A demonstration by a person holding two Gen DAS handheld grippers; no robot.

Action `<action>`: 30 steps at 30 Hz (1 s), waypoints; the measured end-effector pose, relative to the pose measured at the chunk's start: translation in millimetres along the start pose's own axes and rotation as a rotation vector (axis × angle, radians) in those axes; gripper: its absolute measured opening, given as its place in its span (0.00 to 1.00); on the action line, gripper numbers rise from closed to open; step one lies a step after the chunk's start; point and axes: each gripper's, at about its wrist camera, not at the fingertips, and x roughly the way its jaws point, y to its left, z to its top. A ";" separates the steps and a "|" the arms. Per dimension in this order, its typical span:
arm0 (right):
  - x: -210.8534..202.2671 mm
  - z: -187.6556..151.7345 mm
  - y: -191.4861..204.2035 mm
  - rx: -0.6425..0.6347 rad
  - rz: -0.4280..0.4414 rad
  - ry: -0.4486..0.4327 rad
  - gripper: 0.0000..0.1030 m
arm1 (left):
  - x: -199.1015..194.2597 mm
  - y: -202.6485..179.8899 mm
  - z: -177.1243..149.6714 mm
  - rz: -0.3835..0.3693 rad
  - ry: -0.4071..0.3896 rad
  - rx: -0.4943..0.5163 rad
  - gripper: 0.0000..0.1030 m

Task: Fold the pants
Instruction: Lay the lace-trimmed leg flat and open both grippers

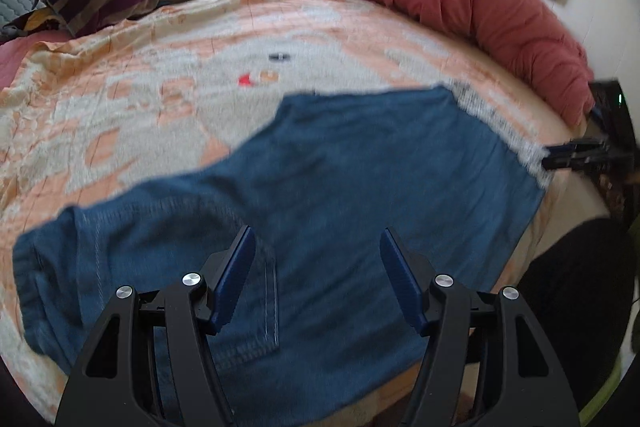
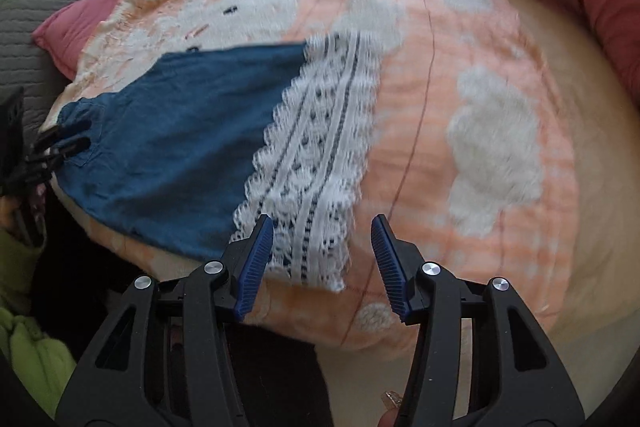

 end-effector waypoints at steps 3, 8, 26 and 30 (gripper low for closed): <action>9.7 -2.6 -1.4 0.017 0.042 0.023 0.43 | 10.8 -2.7 -7.7 0.033 0.044 0.011 0.62; 18.1 -2.3 9.2 -0.036 0.033 0.055 0.19 | 18.3 -1.8 -12.6 0.062 0.051 0.026 0.74; -7.3 -13.5 13.8 -0.055 -0.144 0.066 0.38 | 19.0 6.4 -10.9 0.028 0.056 0.004 0.74; -33.7 -8.2 21.8 -0.053 -0.171 -0.028 0.52 | 0.5 1.5 -4.6 0.028 -0.007 0.035 0.74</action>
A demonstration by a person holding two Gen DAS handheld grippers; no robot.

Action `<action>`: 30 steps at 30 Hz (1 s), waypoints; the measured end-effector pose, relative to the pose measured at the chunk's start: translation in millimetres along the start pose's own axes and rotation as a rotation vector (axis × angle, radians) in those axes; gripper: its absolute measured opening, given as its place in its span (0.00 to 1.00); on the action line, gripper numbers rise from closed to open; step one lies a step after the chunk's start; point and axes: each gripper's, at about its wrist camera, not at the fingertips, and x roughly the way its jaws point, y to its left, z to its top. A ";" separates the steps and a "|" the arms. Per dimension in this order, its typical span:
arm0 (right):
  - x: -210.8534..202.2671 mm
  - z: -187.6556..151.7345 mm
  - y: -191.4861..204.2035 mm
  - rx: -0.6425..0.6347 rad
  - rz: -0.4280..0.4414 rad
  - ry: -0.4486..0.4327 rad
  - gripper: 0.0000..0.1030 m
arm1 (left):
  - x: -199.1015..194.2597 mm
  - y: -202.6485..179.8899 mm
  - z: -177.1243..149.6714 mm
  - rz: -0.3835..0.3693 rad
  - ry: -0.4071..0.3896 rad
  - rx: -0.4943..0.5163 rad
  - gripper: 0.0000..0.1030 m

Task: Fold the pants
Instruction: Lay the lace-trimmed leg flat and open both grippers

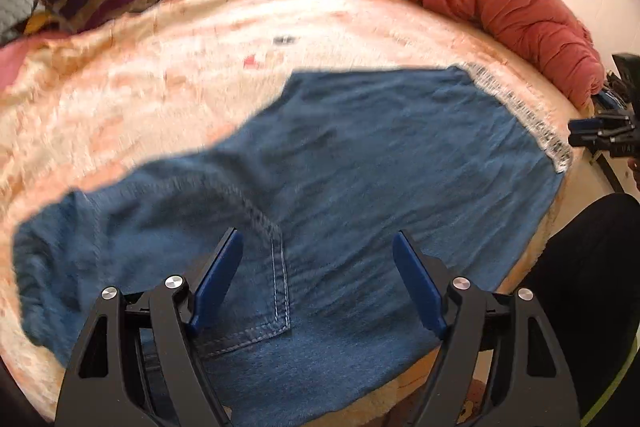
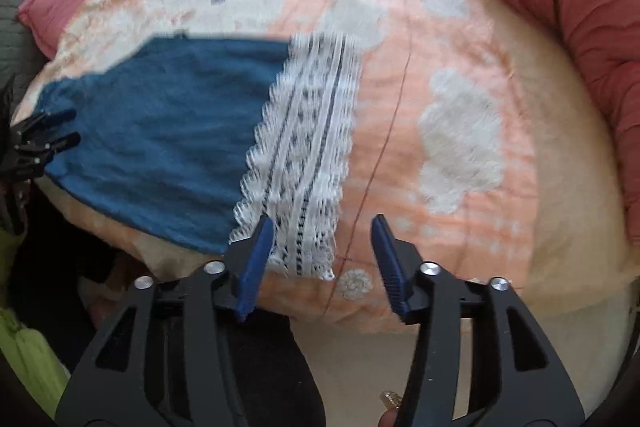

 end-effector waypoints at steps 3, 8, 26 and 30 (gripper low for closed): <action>-19.2 9.0 9.9 -0.010 -0.015 -0.078 0.64 | -13.0 -1.3 4.1 0.001 -0.044 0.008 0.75; -33.7 33.6 46.3 -0.068 0.025 -0.174 0.73 | -25.7 2.3 12.2 0.009 -0.074 -0.027 0.91; 51.5 91.7 109.5 -0.076 0.095 -0.077 0.82 | 28.3 -22.0 55.8 -0.028 0.011 0.003 0.92; 80.9 86.0 102.0 -0.110 -0.040 0.027 0.82 | 49.7 -17.6 42.3 0.017 0.076 0.020 0.92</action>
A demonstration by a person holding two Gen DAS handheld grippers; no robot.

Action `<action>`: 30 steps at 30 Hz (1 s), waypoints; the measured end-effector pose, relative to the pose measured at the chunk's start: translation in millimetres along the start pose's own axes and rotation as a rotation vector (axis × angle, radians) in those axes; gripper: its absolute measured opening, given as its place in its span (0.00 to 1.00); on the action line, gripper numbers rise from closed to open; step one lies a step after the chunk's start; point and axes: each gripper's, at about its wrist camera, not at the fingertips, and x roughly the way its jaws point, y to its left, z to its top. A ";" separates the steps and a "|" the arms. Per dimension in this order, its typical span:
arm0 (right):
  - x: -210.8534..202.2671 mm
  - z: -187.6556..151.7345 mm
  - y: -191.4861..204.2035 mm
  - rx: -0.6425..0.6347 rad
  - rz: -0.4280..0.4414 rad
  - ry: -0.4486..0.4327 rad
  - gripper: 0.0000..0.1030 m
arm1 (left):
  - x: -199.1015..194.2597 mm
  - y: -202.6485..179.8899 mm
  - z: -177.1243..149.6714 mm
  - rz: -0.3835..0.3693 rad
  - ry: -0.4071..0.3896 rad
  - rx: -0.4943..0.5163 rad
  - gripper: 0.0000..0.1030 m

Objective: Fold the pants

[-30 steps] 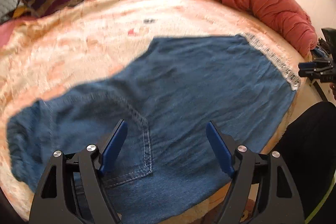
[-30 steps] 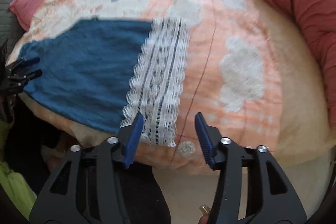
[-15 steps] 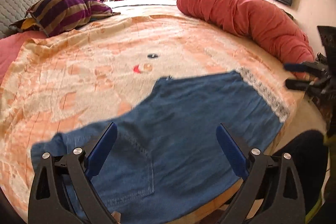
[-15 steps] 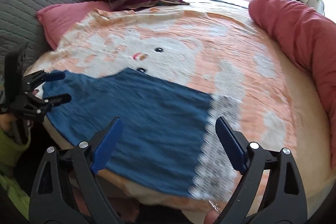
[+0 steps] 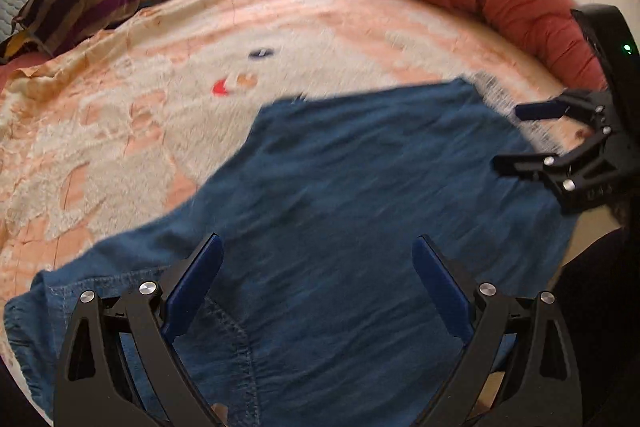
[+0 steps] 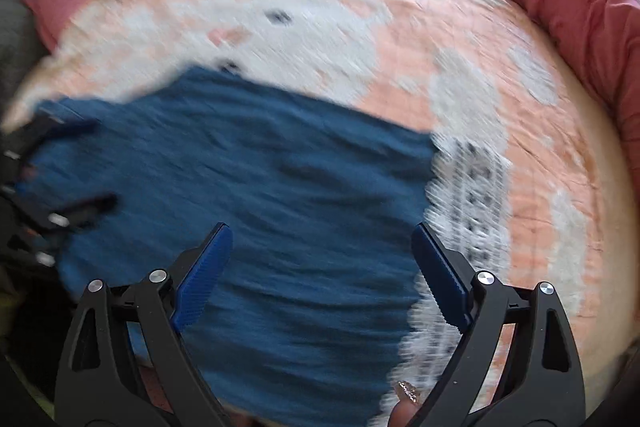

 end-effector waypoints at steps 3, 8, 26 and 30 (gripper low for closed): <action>18.0 -4.0 -14.2 0.032 -0.079 0.069 0.83 | 10.8 7.7 -6.4 -0.012 0.027 -0.020 0.92; 6.5 -8.0 -25.4 0.092 -0.026 0.018 0.83 | 5.3 7.0 -6.4 -0.013 0.012 -0.019 0.92; -117.4 -60.9 -86.7 0.272 0.182 -0.301 0.91 | -34.0 -40.7 54.8 -0.101 -0.060 0.117 0.95; -117.0 -76.5 -97.3 0.305 0.196 -0.273 0.91 | -29.9 -71.9 89.9 -0.116 -0.057 0.201 0.95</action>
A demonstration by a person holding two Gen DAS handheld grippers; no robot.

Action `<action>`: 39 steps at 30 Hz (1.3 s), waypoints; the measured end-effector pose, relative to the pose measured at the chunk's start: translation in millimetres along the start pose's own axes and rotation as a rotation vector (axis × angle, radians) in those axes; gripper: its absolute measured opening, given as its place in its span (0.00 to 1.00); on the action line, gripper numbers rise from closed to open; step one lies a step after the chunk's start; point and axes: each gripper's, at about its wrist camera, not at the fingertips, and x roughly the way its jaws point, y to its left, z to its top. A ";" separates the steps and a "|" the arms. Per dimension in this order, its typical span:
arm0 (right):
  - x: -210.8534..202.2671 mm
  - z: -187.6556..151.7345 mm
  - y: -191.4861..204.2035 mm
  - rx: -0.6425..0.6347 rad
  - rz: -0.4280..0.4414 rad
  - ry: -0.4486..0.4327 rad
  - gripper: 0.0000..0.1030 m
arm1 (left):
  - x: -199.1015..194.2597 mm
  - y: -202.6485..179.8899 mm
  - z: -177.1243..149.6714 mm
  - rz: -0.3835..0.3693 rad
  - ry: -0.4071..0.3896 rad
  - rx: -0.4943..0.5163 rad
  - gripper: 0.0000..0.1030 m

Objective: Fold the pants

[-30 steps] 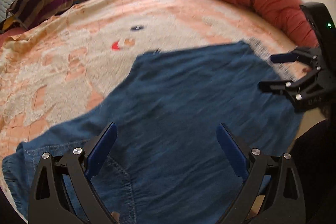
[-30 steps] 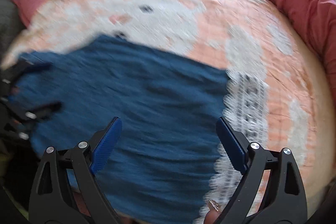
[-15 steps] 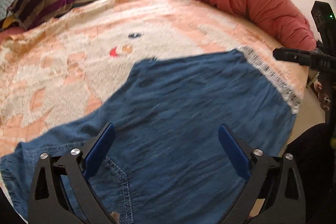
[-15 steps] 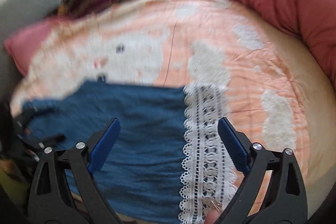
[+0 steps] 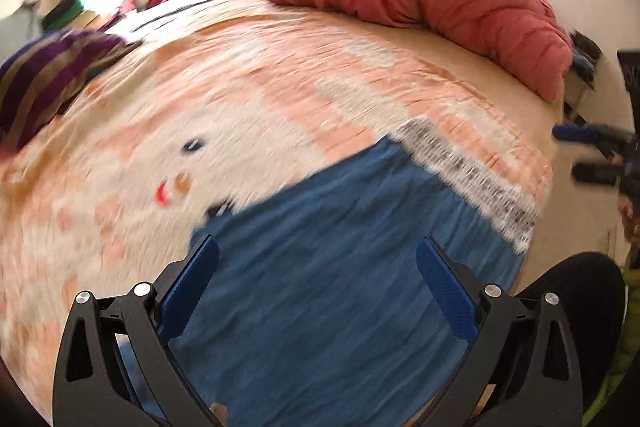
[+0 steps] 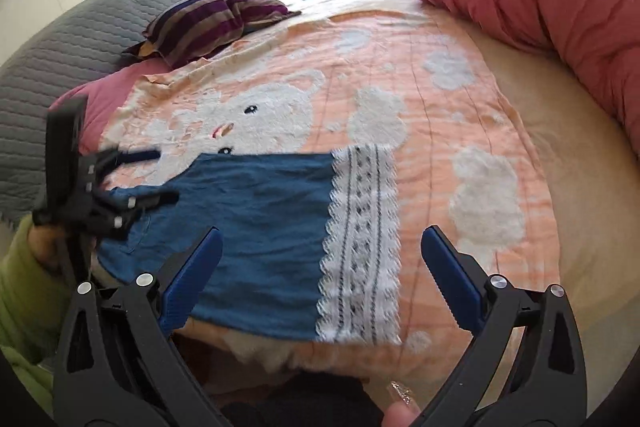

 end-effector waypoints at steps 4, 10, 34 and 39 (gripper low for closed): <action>7.9 -13.7 -13.4 0.024 -0.026 0.062 0.91 | 18.2 -19.2 34.7 -0.029 0.019 0.050 0.95; 24.3 -32.3 -20.7 -0.004 -0.001 0.149 0.91 | 63.0 -35.4 71.0 -0.072 0.046 0.063 0.95; 73.9 -39.6 -32.5 -0.056 0.099 0.279 0.40 | 180.8 -41.7 77.3 -0.369 0.196 0.021 0.57; 82.1 -40.1 -35.5 -0.044 0.096 0.294 0.43 | 183.8 -42.8 77.0 -0.400 0.196 0.032 0.69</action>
